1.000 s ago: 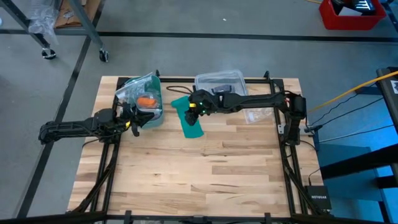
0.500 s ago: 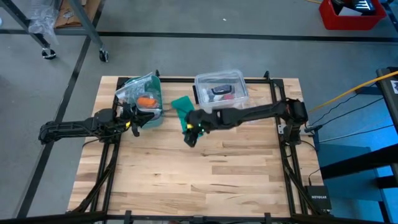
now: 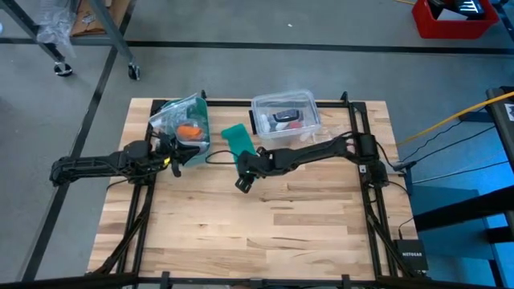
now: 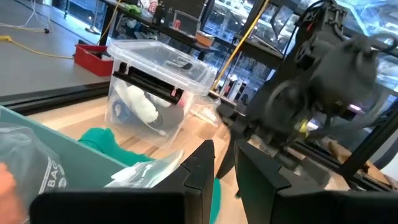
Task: Roll bandage
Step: Move the green bandage to the center of the table
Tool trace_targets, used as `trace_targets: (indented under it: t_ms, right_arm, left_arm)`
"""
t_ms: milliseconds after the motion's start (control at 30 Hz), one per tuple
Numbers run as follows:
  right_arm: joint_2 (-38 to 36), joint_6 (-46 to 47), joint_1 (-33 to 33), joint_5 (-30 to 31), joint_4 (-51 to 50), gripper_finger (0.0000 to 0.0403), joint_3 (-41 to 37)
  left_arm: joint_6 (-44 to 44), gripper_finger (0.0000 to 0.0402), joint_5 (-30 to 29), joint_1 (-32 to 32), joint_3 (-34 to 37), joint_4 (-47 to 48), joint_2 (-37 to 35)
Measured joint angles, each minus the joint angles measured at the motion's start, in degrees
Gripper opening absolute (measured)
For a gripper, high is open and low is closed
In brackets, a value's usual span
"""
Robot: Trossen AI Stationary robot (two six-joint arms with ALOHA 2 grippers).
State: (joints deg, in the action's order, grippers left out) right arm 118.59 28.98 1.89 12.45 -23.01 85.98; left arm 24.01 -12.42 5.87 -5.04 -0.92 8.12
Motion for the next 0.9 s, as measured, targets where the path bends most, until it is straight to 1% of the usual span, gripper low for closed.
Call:
trace_targets:
  t_ms: [233, 300, 367, 467, 600, 733, 800, 900]
  right_arm:
    - [3.29, 1.5, -2.06, 0.47, -1.25, 0.0176, -0.01]
    - [3.58, 2.34, -2.84, 0.47, -1.39, 0.0169, -0.01]
    - [3.59, 2.81, -3.77, 0.45, -1.68, 0.0153, -0.01]
    - [3.55, 2.92, -4.79, 0.23, -2.5, 0.0116, -0.01]
    - [3.55, 3.62, -5.01, -4.85, -4.97, 0.0061, -0.01]
    - [4.03, 4.2, -3.55, -7.65, -8.05, 0.0012, -0.01]
    - [4.69, 4.21, -2.51, -8.27, -8.61, 0.0005, 0.08]
    - [5.69, 4.23, -0.83, -8.96, -9.57, 0.0017, 0.33]
  left_arm:
    - [-0.56, 0.0056, 0.01, 0.0, 0.0, 1.37, 0.11]
    - [-1.17, 0.0056, 0.0, 0.0, 0.0, 1.89, 0.13]
    - [-1.98, 0.0056, 0.01, 0.0, 0.0, 2.06, 0.13]
    - [-2.39, 0.0056, -0.01, 0.0, 0.0, 1.99, 0.13]
    - [-2.37, 0.0056, -0.01, 0.0, 0.0, 2.0, 0.13]
    - [-3.17, 0.0056, 0.0, 0.0, 0.0, 1.98, 0.15]
    - [-3.19, 0.0056, -0.01, 0.0, 0.0, 1.98, 0.15]
    - [-3.17, 0.0056, -0.01, 0.0, 0.0, 1.95, 0.15]
